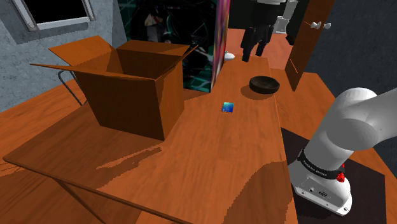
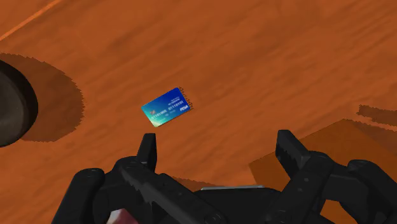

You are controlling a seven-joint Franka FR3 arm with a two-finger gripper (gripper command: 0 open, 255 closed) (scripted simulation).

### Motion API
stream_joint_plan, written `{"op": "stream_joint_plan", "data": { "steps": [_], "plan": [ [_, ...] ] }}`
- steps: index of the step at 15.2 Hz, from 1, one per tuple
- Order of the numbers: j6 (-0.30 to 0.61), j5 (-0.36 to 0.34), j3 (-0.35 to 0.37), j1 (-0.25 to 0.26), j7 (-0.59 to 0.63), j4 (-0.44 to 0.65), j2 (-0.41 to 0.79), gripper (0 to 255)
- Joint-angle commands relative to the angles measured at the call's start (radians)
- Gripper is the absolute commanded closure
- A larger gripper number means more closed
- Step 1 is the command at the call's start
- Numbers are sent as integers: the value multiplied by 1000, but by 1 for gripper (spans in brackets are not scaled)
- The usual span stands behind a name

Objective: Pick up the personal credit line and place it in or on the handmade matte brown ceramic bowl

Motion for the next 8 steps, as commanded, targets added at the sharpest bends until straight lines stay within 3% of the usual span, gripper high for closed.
{"op": "stream_joint_plan", "data": {
  "steps": [1,8],
  "plan": [
    [0,0,0,0,0,0,0,0],
    [259,5,96,-111,304,-122,124,0]
  ]
}}
